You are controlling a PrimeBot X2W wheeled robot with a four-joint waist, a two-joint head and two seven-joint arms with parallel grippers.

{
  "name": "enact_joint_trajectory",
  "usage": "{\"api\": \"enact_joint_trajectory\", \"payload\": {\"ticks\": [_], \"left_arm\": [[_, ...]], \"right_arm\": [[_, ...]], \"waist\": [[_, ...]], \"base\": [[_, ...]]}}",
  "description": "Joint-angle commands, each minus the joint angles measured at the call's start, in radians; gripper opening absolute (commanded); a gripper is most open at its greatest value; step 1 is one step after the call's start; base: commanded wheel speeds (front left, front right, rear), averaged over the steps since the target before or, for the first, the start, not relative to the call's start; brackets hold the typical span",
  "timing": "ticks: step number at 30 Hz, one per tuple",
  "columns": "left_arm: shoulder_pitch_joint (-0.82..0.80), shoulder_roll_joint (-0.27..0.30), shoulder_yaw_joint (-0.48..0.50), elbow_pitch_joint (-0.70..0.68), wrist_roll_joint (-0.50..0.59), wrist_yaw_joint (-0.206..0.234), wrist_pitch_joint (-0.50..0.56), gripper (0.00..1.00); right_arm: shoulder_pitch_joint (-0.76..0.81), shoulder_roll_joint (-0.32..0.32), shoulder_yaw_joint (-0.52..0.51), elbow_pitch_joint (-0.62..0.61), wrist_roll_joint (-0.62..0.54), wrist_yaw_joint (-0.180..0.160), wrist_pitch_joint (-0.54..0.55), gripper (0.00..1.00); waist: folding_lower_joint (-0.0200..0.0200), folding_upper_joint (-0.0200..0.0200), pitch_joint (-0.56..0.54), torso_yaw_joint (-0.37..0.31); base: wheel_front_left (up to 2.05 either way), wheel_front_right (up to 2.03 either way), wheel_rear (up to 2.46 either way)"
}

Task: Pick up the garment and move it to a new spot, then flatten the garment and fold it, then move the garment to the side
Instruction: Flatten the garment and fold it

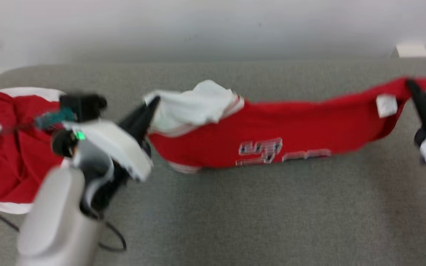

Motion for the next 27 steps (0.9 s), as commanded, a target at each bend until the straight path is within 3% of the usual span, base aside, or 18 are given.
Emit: {"api": "enact_joint_trajectory", "payload": {"ticks": [1, 12, 27], "left_arm": [[-0.121, 0.028, 0.002, 0.052, -0.021, -0.006, -0.007, 0.00], [-0.732, 0.104, -0.072, 0.427, -0.108, -0.005, -0.177, 0.00], [-1.227, 0.086, -0.151, 0.719, -0.167, -0.005, -0.320, 0.00]], "right_arm": [[-0.094, 0.013, -0.017, 0.013, 0.011, 0.000, 0.009, 0.00], [-0.614, 0.150, -0.044, 0.221, -0.046, 0.000, -0.041, 0.00], [-1.006, 0.127, -0.040, 0.354, -0.074, 0.000, -0.090, 0.00]], "waist": [[0.0000, -0.0001, 0.094, -0.017], [0.0000, -0.0001, 0.280, -0.050], [0.0000, -0.0001, 0.335, -0.043]], "base": [[0.00, 0.00, 0.00], [0.00, 0.00, 0.00], [0.00, 0.00, 0.00]]}}
